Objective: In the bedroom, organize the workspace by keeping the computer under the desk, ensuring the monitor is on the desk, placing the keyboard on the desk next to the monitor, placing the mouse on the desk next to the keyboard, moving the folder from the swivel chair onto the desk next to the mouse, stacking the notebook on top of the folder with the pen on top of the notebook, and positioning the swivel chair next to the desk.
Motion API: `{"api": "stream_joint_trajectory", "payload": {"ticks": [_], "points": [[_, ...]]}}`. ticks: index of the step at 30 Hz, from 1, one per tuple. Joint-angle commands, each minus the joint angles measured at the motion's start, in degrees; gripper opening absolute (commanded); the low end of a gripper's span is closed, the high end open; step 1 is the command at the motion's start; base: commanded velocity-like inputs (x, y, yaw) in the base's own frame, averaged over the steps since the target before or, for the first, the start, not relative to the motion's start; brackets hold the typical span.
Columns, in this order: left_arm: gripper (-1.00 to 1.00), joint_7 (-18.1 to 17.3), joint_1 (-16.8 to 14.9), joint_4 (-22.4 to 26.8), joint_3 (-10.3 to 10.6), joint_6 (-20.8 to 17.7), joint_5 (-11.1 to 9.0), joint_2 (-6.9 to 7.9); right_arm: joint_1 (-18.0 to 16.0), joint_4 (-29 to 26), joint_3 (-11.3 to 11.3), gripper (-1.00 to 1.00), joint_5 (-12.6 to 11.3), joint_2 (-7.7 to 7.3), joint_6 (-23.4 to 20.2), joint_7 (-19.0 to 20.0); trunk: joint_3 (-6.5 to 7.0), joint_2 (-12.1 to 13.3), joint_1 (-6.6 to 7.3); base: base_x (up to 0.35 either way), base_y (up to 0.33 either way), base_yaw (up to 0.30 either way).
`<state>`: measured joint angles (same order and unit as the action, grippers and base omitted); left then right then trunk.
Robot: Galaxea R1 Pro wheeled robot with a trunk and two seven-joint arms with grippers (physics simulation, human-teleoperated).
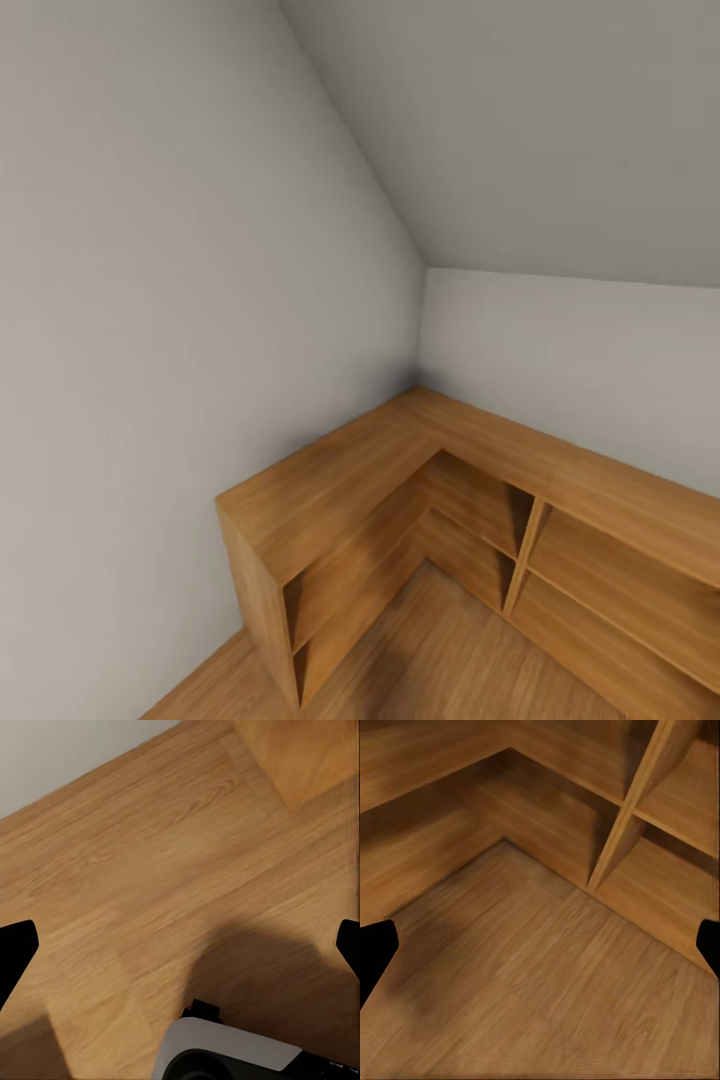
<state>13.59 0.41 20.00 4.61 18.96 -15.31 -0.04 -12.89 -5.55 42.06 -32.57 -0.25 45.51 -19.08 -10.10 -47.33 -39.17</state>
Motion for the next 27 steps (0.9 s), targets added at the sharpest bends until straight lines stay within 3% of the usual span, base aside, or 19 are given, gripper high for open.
{"api": "stream_joint_trajectory", "payload": {"ticks": [1,27], "points": [[1.0,0.4,0.0,0.1,0.5,0.1,-0.5,0.04,0.0,-0.1,0.5,1.0,0.0,-0.02,-0.1,-0.5,-0.07,-0.1,-0.01,0.0,0.0,-0.291],[1.0,0.4,0.0,0.1,0.6,0.2,-0.4,-0.01,0.0,-0.1,0.3,1.0,-0.1,-1.06,-0.4,-0.5,-0.07,-0.1,-0.01,0.0,0.0,-0.258]]}}
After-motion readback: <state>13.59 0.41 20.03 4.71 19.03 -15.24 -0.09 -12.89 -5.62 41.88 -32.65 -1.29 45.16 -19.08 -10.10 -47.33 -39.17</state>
